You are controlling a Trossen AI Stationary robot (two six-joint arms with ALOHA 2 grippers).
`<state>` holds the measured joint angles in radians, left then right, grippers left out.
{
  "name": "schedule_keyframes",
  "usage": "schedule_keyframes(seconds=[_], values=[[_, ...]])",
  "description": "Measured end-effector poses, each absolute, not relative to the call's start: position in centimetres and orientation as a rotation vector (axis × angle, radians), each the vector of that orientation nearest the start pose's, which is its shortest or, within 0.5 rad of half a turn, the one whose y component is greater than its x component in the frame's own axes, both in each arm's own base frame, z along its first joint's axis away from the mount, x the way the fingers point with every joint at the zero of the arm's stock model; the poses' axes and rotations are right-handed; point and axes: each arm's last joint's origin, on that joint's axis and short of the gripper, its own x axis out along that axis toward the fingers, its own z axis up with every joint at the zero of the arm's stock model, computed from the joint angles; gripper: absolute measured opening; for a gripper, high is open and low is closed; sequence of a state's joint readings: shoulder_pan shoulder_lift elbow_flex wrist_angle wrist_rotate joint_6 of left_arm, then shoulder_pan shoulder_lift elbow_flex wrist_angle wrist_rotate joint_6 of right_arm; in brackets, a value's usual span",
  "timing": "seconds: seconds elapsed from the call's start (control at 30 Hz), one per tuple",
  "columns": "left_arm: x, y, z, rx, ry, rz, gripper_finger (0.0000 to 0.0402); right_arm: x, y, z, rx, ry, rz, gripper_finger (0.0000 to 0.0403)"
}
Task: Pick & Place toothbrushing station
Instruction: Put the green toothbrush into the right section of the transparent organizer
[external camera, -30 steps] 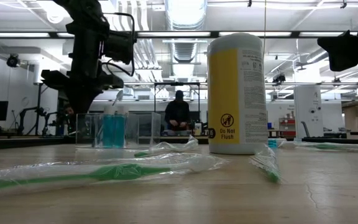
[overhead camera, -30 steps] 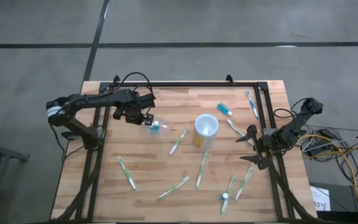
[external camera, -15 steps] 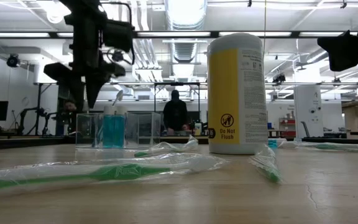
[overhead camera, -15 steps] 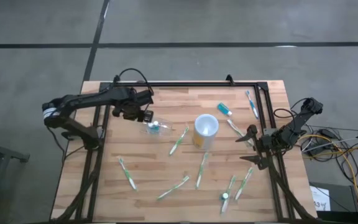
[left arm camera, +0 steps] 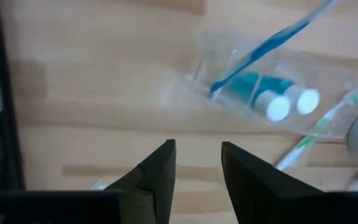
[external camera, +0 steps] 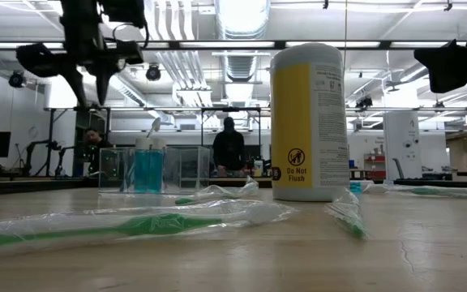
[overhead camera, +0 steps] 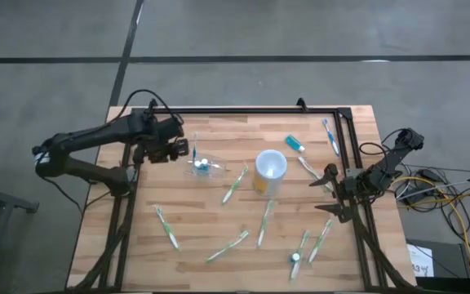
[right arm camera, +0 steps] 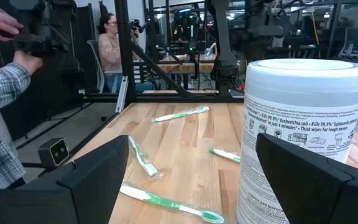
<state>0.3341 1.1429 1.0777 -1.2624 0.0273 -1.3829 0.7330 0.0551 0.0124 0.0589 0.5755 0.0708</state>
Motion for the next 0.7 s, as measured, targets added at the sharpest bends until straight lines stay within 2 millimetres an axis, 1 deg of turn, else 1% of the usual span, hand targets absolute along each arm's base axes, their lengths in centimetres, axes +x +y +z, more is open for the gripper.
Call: schedule_keyframes(seconds=[0.1,0.2,0.23,0.43,0.57,0.7], values=[[16.8,4.9,29.3,-1.387,0.975,1.197,0.0133,8.2,5.2,16.9,0.081,-0.008,0.158,0.0348],[16.2,3.6,29.0,-1.386,1.014,1.346,0.0133,8.2,5.2,16.9,0.081,-0.008,0.158,0.0350],[16.1,3.2,29.0,-1.383,1.024,1.370,0.0133,8.2,5.2,16.9,0.080,-0.007,0.158,0.0350],[16.3,0.5,29.0,-1.333,1.055,1.340,0.0133,8.2,5.2,16.9,0.080,-0.007,0.158,0.0345],[15.9,-1.2,29.0,-1.308,1.061,1.373,0.0133,8.2,5.2,16.9,0.080,-0.007,0.158,0.0349],[15.4,-3.3,28.4,-1.289,1.059,1.386,0.0133,8.2,5.2,16.9,0.081,-0.008,0.158,0.0349]])
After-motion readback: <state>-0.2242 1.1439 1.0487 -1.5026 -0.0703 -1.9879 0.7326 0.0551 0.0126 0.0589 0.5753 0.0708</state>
